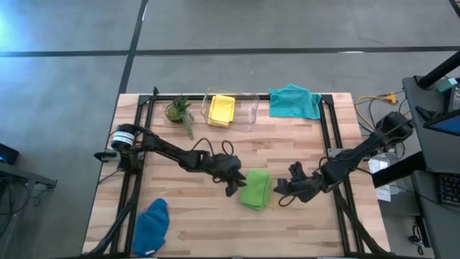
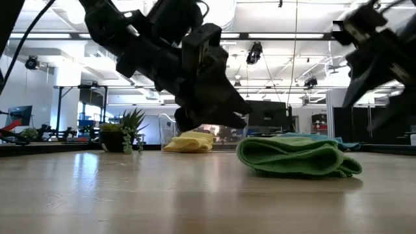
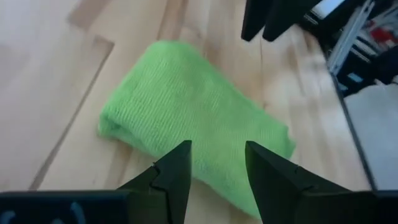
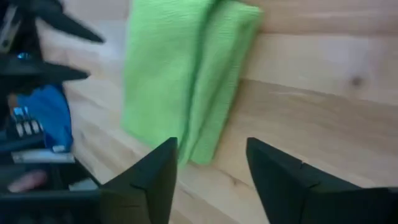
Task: Fold microfiber towels
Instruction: Put the green towel into the bin
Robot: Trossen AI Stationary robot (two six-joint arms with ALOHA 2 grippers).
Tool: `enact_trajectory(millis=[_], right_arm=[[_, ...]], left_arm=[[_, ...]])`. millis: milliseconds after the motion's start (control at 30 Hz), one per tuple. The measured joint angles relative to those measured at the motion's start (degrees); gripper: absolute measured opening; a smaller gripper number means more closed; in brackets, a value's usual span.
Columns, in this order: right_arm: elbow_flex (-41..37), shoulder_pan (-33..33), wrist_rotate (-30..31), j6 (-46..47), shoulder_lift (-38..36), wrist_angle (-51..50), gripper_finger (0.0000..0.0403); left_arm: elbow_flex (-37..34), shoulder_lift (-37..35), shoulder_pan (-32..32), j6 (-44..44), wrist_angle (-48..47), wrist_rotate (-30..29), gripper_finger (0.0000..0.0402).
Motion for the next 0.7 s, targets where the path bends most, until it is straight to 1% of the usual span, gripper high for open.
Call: enact_trajectory(millis=[100, 167, 267, 400, 533, 700], right_arm=[[-1.98, 0.01, -0.02, 5.75, 0.40, 0.32, 0.0221], [-2.11, -0.38, 0.07, 7.39, 1.24, 1.33, 0.0248], [-2.04, -1.65, 0.11, 8.09, 3.32, 1.98, 0.0286], [-1.83, -3.64, -0.09, 8.02, 8.00, 8.01, 0.0327], [-1.65, -5.59, -1.49, 7.57, 12.75, 14.34, 0.0350], [-1.50, -7.02, -2.07, 6.99, 15.86, 18.73, 0.0356]], left_arm=[[0.03, -0.02, 1.88, -4.55, -1.32, 4.24, 0.0134], [0.03, 0.52, 2.88, -6.22, -3.72, 6.07, 0.0134], [-0.02, 1.56, 3.69, -6.77, -6.89, 7.77, 0.0134], [0.09, 2.73, 3.92, -6.78, -7.38, 10.45, 0.0134], [0.34, 3.45, 3.92, -6.78, -7.37, 10.53, 0.0134], [0.38, 3.98, 3.92, -6.74, -6.96, 10.53, 0.0134]])
